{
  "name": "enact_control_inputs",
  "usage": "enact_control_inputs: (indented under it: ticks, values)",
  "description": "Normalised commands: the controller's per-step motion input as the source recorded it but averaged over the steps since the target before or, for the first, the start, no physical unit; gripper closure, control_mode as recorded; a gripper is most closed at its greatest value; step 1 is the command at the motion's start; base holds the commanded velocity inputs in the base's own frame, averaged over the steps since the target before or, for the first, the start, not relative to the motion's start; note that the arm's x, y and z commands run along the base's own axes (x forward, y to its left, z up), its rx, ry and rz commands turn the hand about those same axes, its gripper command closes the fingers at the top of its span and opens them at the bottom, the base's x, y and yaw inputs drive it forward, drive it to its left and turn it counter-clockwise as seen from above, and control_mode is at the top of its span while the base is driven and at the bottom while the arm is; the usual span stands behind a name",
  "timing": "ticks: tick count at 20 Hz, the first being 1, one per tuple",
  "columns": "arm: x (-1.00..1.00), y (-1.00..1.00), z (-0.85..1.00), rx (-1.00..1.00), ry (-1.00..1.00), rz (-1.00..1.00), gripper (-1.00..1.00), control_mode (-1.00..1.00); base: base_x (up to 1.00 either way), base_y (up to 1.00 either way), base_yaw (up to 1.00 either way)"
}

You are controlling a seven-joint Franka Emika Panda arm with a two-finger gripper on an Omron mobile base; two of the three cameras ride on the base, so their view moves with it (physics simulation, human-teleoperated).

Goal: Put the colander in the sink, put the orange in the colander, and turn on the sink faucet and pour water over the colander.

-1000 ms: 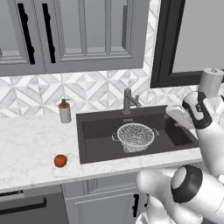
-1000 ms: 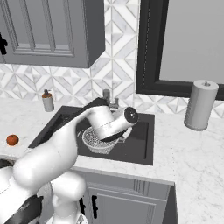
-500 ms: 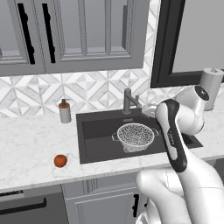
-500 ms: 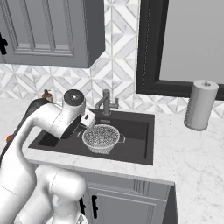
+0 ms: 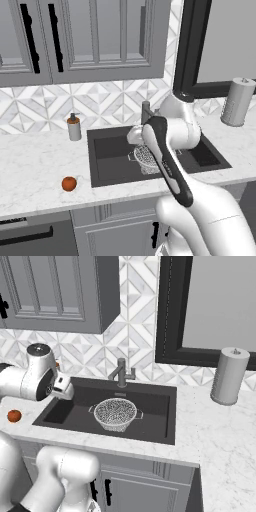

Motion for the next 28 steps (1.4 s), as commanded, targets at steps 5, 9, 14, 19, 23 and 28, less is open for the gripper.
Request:
enact_control_inputs:
  ticks: [5, 9, 14, 19, 23, 28]
  values:
    - [-0.01, 0.76, -0.24, -0.09, 0.23, 0.21, -1.00, -1.00, 0.00, 0.00, 0.00]
    - [0.00, 0.68, -0.51, -0.03, 0.24, 0.24, -1.00, -1.00, 0.00, 0.00, 0.00]
    - [0.00, 0.59, -0.73, 0.00, 0.14, 0.21, -1.00, -1.00, 0.00, 0.00, 0.00]
    - [0.00, 0.69, -0.56, 0.00, -0.05, 0.05, -1.00, -1.00, 0.00, 0.00, 0.00]
    - [0.00, 0.65, -0.28, -0.01, -0.12, 0.00, -1.00, -1.00, 0.00, 0.00, 0.00]
    - [0.00, 0.58, -0.28, -0.01, -0.13, -0.01, -1.00, -1.00, 0.00, 0.00, 0.00]
